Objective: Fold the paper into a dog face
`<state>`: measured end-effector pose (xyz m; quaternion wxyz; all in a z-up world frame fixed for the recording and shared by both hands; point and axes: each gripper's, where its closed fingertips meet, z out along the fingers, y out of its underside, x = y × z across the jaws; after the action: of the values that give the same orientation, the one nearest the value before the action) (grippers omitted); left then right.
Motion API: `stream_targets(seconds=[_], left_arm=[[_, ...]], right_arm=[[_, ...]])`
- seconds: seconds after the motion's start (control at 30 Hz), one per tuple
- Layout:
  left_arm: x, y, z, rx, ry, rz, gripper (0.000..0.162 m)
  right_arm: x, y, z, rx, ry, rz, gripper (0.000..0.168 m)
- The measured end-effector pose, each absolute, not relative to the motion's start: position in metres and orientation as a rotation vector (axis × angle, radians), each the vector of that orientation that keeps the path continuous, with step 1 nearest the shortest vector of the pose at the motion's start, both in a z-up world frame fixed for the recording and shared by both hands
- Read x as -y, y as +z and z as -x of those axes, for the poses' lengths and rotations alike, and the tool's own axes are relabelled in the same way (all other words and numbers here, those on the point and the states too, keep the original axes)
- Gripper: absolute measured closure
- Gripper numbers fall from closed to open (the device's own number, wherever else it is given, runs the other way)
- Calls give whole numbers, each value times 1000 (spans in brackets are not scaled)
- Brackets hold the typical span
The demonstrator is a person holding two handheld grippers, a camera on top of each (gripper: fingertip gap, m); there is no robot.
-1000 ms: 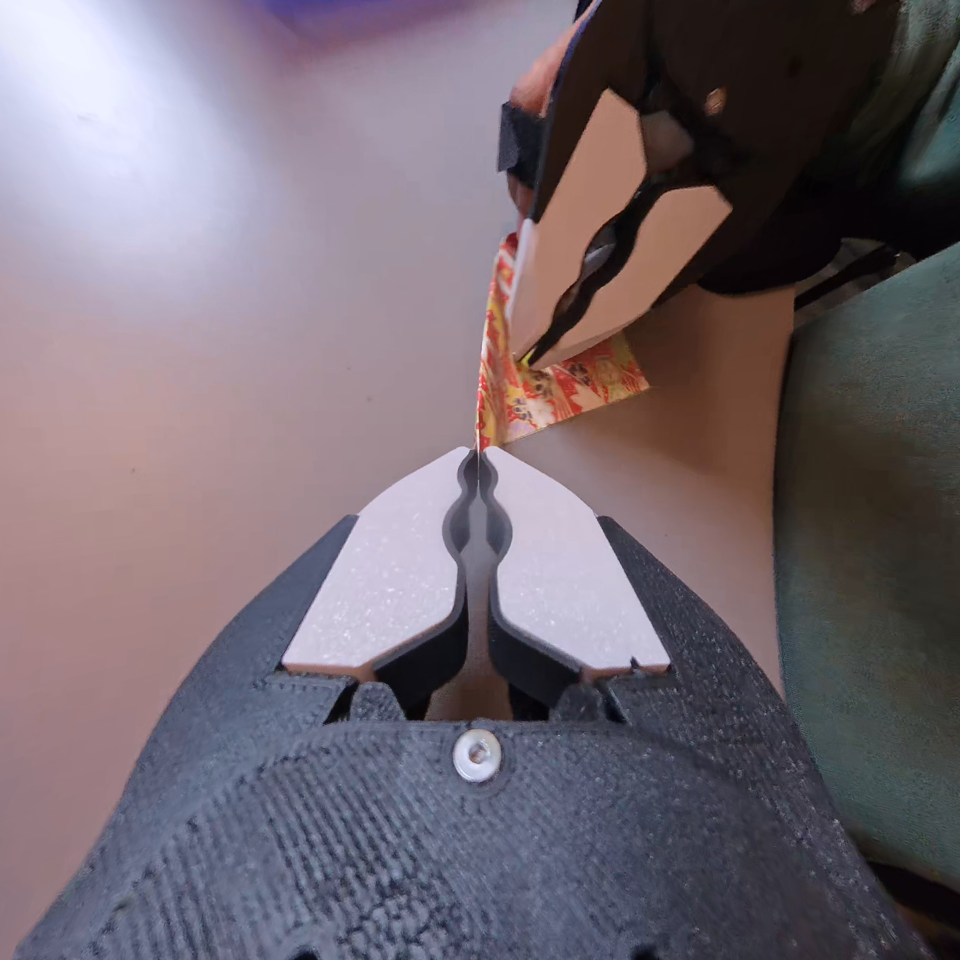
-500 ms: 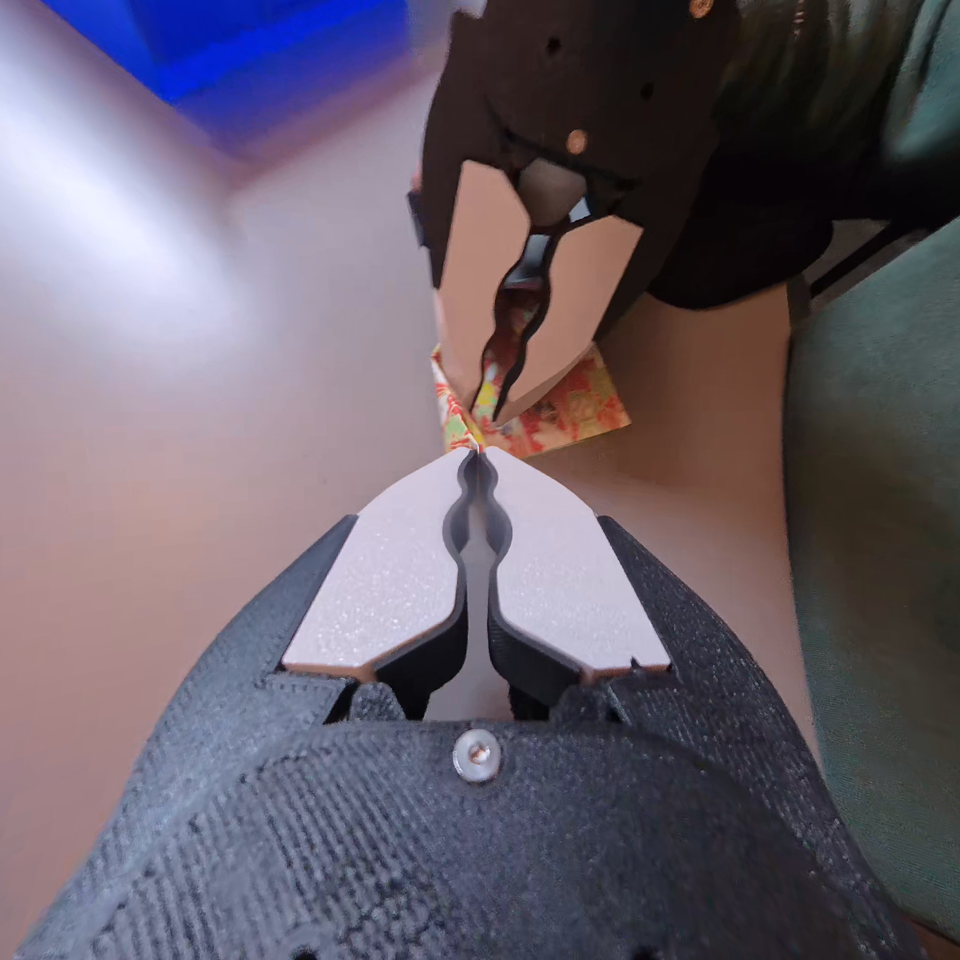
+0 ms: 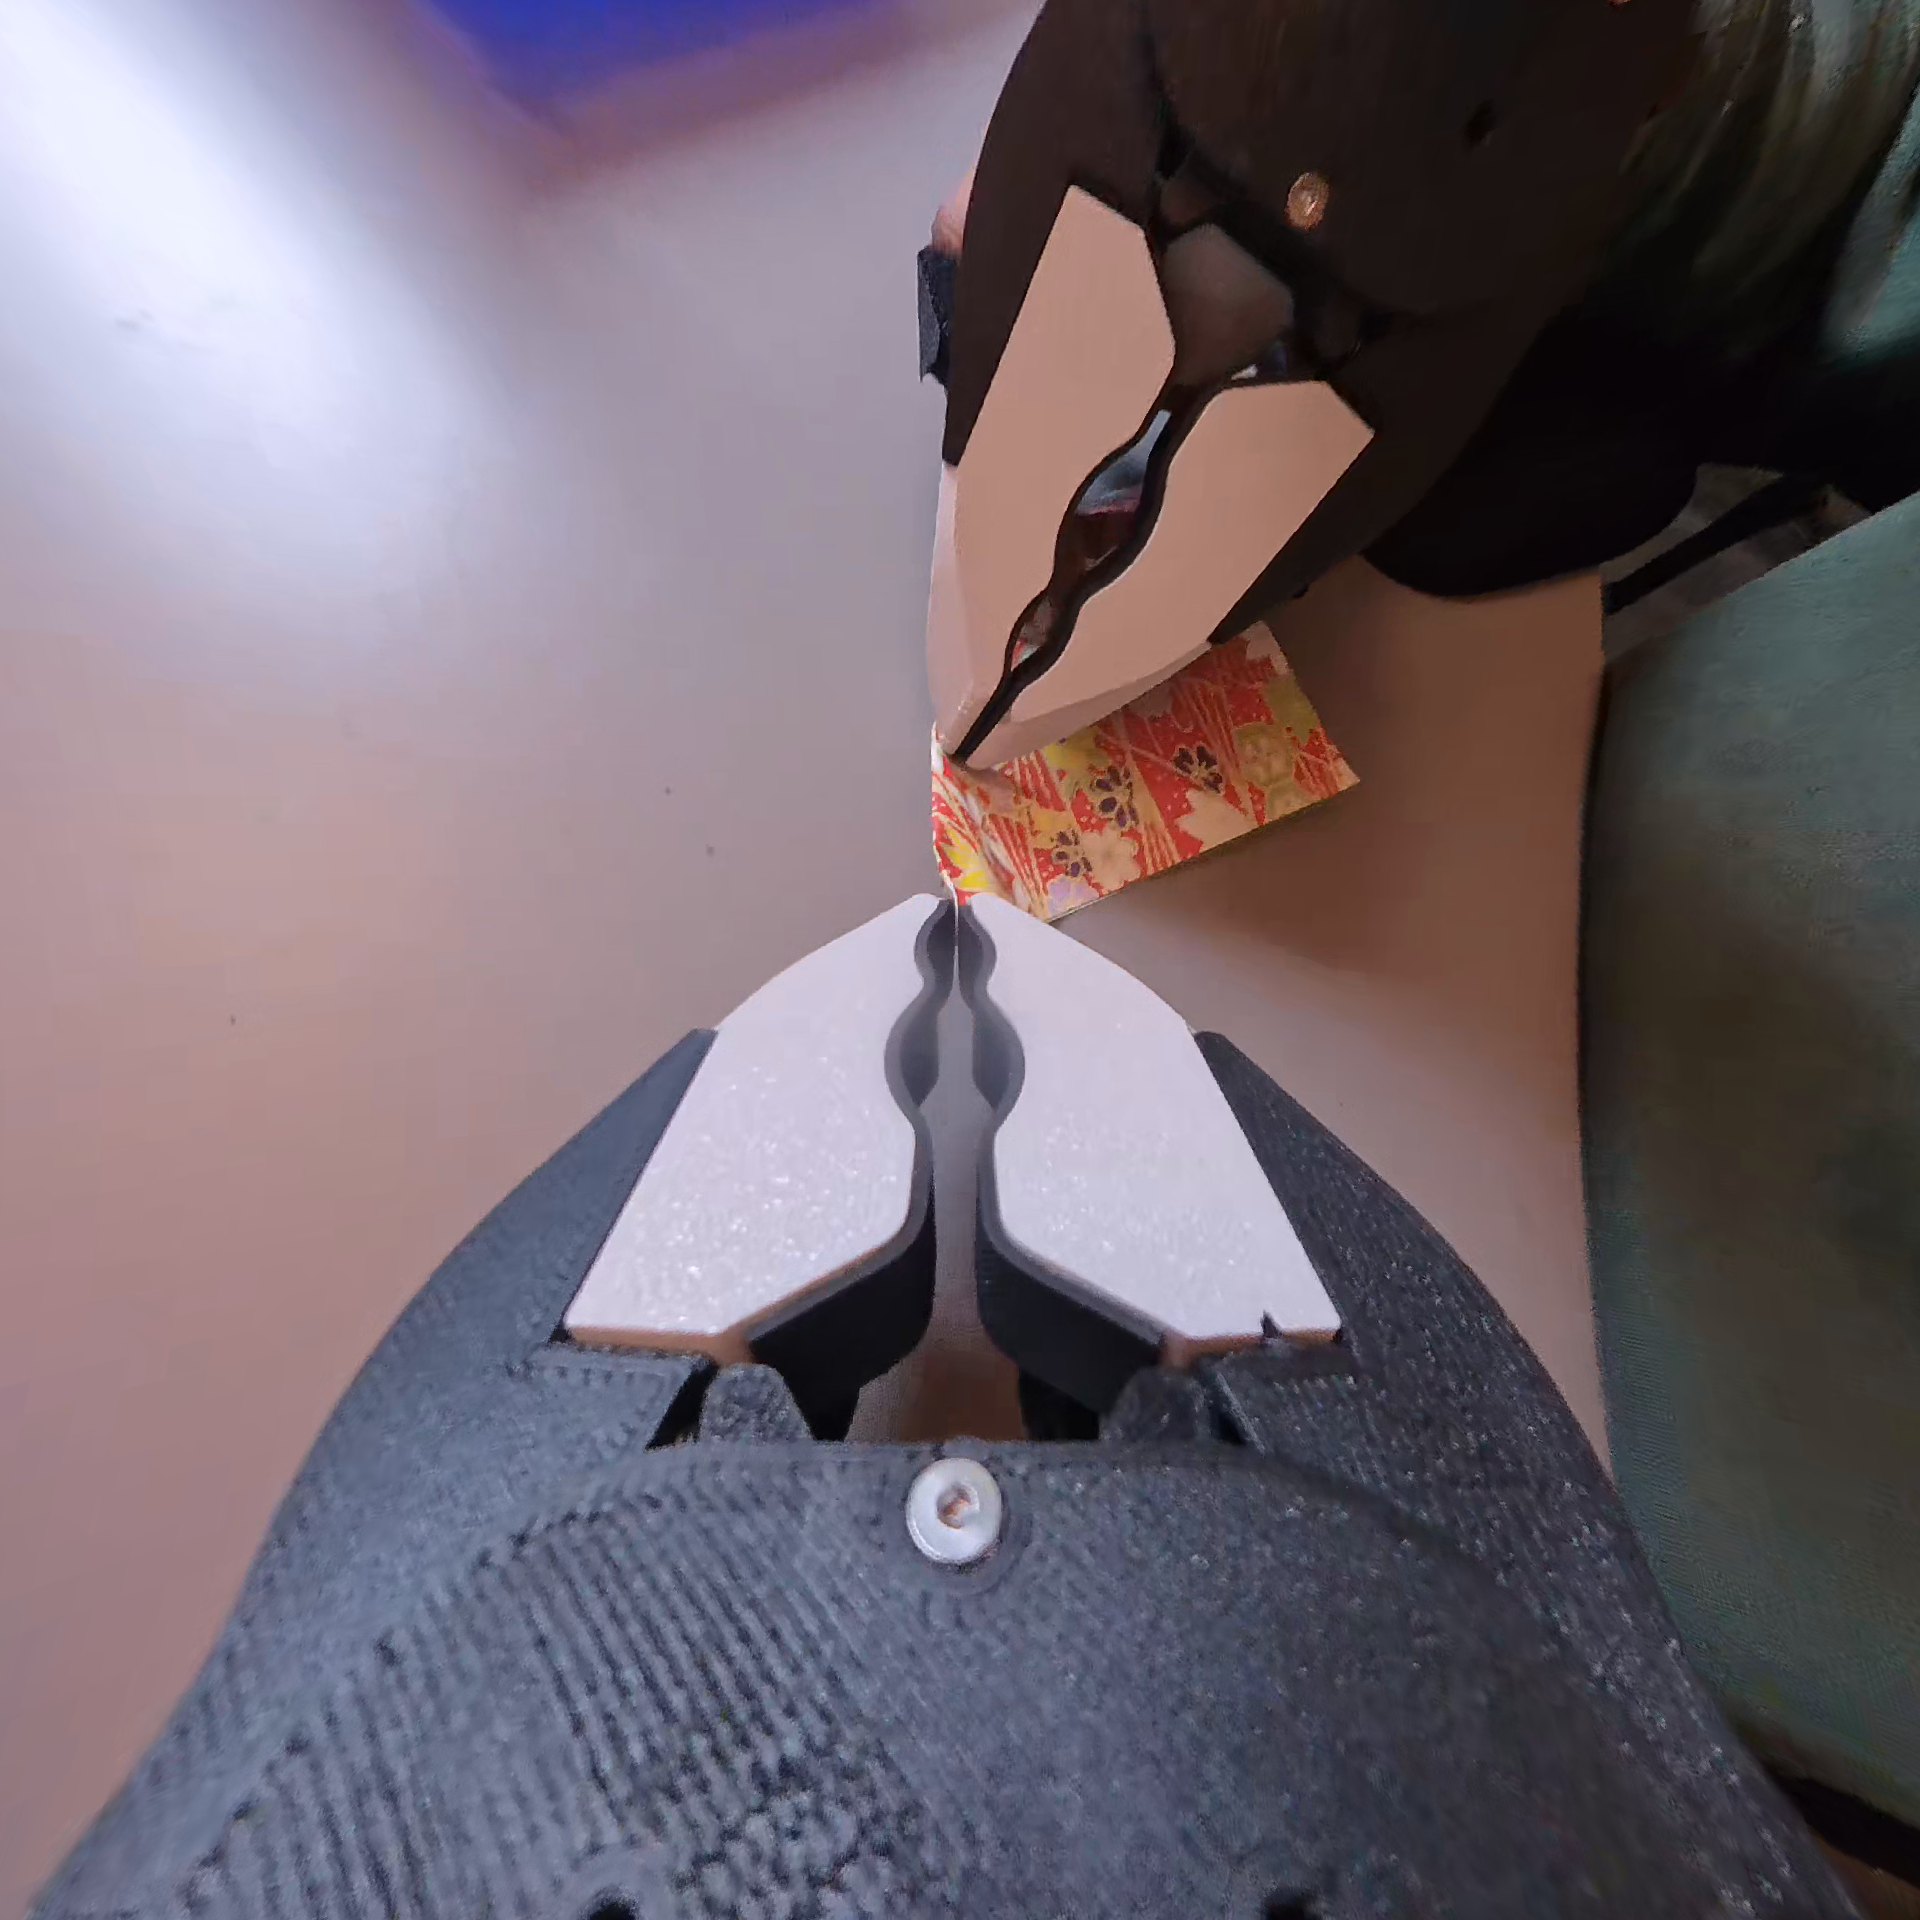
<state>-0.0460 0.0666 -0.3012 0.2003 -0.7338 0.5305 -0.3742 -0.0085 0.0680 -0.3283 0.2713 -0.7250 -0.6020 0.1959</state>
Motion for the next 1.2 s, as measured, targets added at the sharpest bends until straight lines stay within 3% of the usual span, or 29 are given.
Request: stream_targets(seconds=[0.27,0.53,0.73,0.83,0.97,1.1,1.2], left_arm=[[-49,-282,24,-1590,-1009,1843,162],[-31,-291,13,-1771,-809,1759,161],[-4,-305,4,-1900,-923,1720,154],[-9,-294,8,-1832,-1040,1728,150],[-46,-265,24,-1559,-1141,1767,161],[-101,-310,68,-1465,-772,2036,162],[-93,-329,71,-1556,-788,2081,162]], right_arm=[[-68,-329,10,1599,549,1959,168],[-68,-329,10,1566,556,1989,168],[-68,-329,10,1540,581,2001,168],[-68,-329,10,1542,579,1991,168],[-68,-329,10,1541,584,1986,168],[-68,-329,10,1545,584,1976,168],[-68,-329,10,1547,586,1967,168]])
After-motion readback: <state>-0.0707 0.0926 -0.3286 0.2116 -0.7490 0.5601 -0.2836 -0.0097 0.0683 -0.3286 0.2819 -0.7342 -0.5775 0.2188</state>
